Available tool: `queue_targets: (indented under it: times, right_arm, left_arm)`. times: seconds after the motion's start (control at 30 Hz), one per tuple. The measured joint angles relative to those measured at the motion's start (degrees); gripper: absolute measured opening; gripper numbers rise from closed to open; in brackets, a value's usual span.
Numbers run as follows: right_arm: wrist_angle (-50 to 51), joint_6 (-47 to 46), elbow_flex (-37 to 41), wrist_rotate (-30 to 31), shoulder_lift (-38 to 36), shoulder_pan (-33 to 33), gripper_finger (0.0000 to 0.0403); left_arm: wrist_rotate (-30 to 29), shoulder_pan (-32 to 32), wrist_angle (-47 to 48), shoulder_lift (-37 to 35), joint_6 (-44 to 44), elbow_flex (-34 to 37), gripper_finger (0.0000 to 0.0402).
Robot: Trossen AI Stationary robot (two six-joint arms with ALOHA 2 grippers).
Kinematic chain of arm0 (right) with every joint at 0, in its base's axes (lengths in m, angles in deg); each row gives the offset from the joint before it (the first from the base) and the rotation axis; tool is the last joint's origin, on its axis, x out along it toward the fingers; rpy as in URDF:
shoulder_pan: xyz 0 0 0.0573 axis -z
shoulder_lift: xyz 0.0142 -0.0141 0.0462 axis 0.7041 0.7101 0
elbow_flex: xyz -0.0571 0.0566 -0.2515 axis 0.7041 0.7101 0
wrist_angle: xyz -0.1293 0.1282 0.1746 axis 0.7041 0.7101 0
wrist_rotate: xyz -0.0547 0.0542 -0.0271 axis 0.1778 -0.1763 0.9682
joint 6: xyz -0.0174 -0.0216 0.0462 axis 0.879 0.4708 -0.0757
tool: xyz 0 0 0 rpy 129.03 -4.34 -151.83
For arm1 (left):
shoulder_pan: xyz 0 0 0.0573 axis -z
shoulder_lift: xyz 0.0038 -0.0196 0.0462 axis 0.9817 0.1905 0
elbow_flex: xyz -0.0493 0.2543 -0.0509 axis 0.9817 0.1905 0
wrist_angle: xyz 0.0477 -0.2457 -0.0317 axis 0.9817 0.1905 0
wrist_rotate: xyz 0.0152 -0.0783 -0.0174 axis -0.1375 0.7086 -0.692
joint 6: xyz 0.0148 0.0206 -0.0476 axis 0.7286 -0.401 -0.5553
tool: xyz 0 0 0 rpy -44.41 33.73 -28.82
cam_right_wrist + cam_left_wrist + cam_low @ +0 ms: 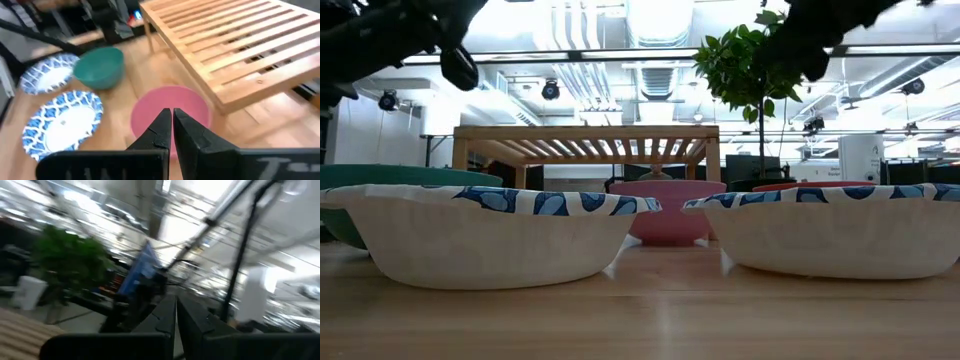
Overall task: Place and stack bowls onto a shelf
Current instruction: Put the pink bowl on the shelf
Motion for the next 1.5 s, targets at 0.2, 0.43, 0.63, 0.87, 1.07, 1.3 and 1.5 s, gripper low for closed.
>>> queue_targets:
  times: [0.2,0.43,0.63,0.87,1.07,1.3,1.5]
  right_arm:
    - [18.37,-4.83,-11.92,-0.85,7.28,0.24,0.0009]
    - [26.52,-11.21,-20.09,-5.98,14.64,0.24,0.0009]
    - [26.54,-6.15,-23.39,-6.55,20.89,0.13,0.0009]
    - [25.06,3.97,-26.60,-6.48,29.65,0.13,0.0009]
    - [24.77,4.72,-31.88,-6.56,36.71,0.13,0.0009]
    - [24.74,7.52,-37.56,-9.56,42.42,0.13,0.0009]
    - [24.71,9.14,-40.15,-9.53,45.84,0.13,0.0009]
  left_arm:
    - [-8.75,0.00,0.21,0.01,4.00,-0.49,0.0000]
    - [-8.34,0.00,1.54,0.20,8.40,-0.47,0.0000]
    - [-8.32,0.00,1.41,-0.14,8.45,-2.38,0.0000]
    - [-1.08,0.07,1.99,-0.65,8.53,-4.09,0.0000]
    - [0.25,0.00,4.16,-1.39,11.06,-4.09,0.0000]
    - [0.30,0.00,13.18,-4.35,18.16,-4.07,0.0000]
    - [0.32,0.00,18.27,-5.89,21.87,-4.05,0.0000]
